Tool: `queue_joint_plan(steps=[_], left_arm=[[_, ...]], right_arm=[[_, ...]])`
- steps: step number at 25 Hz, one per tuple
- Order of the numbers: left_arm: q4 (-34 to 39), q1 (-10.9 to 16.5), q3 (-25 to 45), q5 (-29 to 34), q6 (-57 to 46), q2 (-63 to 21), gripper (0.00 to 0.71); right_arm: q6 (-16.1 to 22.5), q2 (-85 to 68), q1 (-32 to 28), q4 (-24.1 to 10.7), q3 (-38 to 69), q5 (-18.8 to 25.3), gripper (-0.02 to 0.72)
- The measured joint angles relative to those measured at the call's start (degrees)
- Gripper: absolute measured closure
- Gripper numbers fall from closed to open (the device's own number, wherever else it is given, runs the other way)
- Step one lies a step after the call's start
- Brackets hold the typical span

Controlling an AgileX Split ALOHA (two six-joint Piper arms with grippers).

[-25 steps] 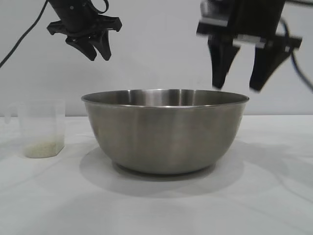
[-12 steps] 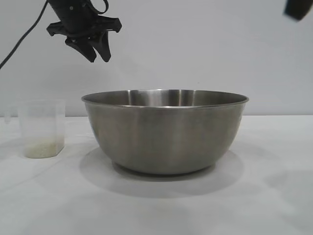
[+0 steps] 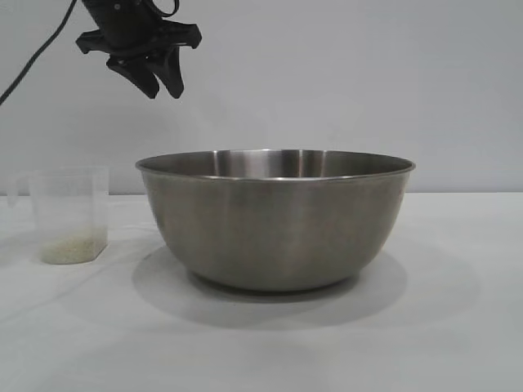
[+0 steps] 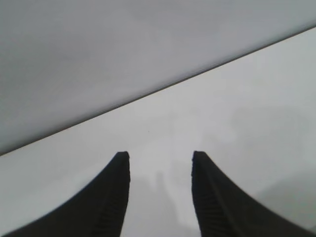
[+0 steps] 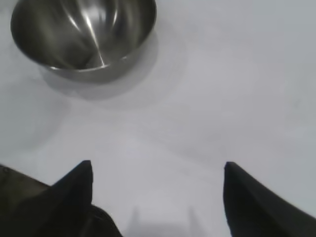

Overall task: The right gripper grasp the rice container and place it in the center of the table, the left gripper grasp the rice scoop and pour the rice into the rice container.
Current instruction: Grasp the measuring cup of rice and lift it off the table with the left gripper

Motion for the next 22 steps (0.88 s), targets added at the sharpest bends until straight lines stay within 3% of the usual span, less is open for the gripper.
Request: queue_joint_plan(steps=[6,12,22], left_arm=[[0.2,0.0,0.0,0.4,0.0,-0.1,0.46],[0.3,0.0,0.0,0.7,0.0,-0.1,0.46],[0.5,0.0,0.0,1.0,0.0,-1.8,0.46]], right_arm=[[-0.1,-5.4,0.0,0.0,0.2,-0.1,0.232],[-0.1,-14.7,0.0,-2.1,0.2,0.0,0.232],[-0.1,-15.3,0.0,-2.3,0.2,0.3,0.232]])
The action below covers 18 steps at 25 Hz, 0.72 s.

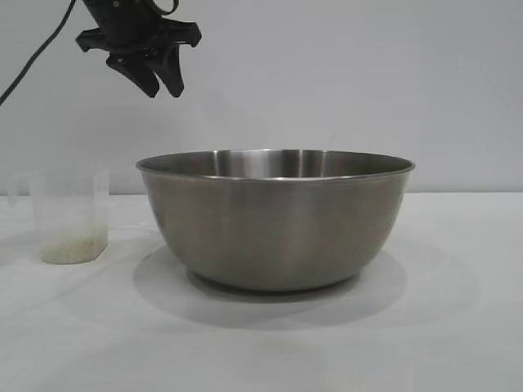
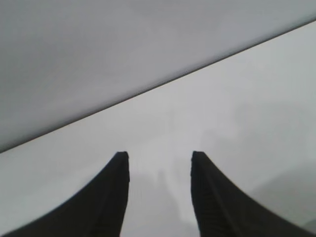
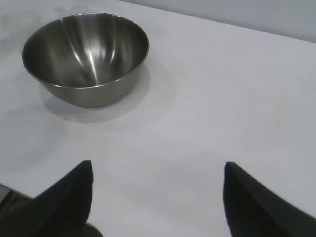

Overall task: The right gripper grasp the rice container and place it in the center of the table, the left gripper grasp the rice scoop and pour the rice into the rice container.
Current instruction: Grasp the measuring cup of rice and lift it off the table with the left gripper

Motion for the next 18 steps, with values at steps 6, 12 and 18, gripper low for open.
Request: queue_joint_plan(steps=[6,12,18], left_arm=[[-0.1,0.0,11.4,-6.5,0.0,-8.4,0.46],[-0.1,0.0,39.0,-33.3,0.0,-23.5,0.46],[-0.6,0.0,63.2,-54.1,0.0,-33.2,0.46]], right_arm=[[0.0,0.0,0.0,0.0,0.0,0.1,0.232],[0.0,0.0,0.0,0.0,0.0,0.1,0.232],[0.0,0.0,0.0,0.0,0.0,0.1,0.232]])
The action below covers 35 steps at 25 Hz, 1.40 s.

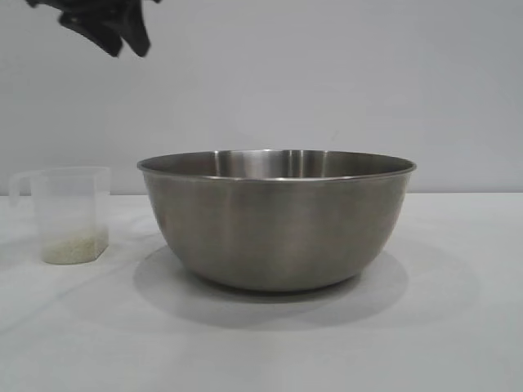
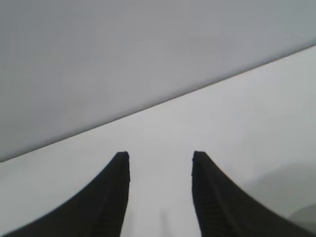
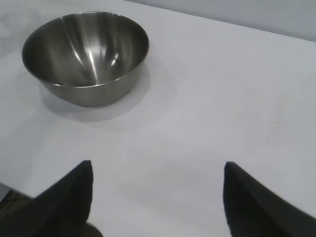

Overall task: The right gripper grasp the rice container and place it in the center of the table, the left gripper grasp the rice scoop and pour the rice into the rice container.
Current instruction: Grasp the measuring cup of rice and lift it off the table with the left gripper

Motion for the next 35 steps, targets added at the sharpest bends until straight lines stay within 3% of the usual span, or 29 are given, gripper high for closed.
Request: queue_joint_plan(steps=[10,18,26,35], left_arm=[[-1.2,0.0,21.1,-21.9,-2.9,-0.8,0.46],[-0.2,0.0,25.3,-35.4,-7.0,12.1,0.46],[4.0,0.0,24.0,-36.2,-11.8,28.4,0.46],[4.3,0.0,19.0,-36.3,-12.7,29.8,0.46]], right_arm=[[0.0,0.0,0.0,0.0,0.0,0.0,0.232],[0.0,0.0,0.0,0.0,0.0,0.0,0.232],[0.0,0.0,0.0,0.0,0.0,0.0,0.232],[0.0,0.0,0.0,0.0,0.0,0.0,0.232]])
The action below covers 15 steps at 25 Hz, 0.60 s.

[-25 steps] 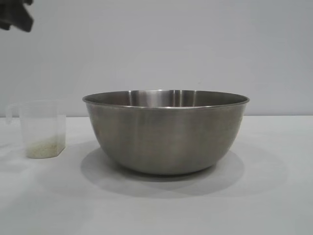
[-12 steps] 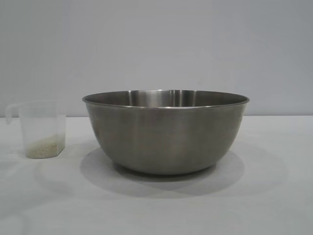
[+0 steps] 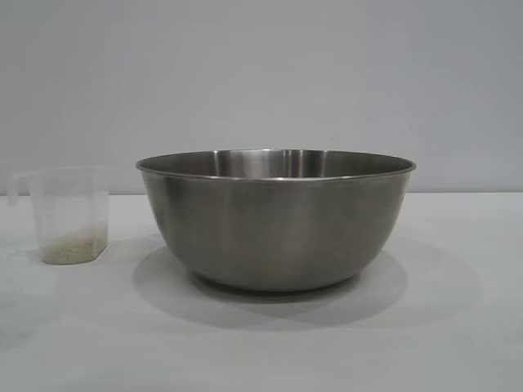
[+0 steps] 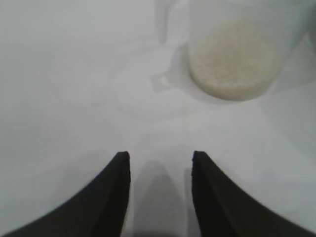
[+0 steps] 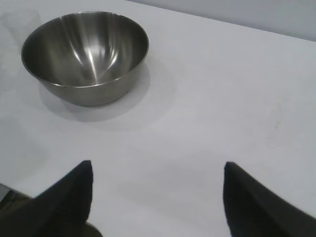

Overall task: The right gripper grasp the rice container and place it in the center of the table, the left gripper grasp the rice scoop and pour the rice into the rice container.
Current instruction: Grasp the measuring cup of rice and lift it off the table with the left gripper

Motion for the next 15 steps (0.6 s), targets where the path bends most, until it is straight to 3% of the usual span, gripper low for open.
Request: queue_joint_plan(steps=[15], left_arm=[[-2.5,0.0,-6.0,-0.4,1.4,3.2,0.46]], right_arm=[[0.0,0.0,0.0,0.0,0.0,0.0,0.232]])
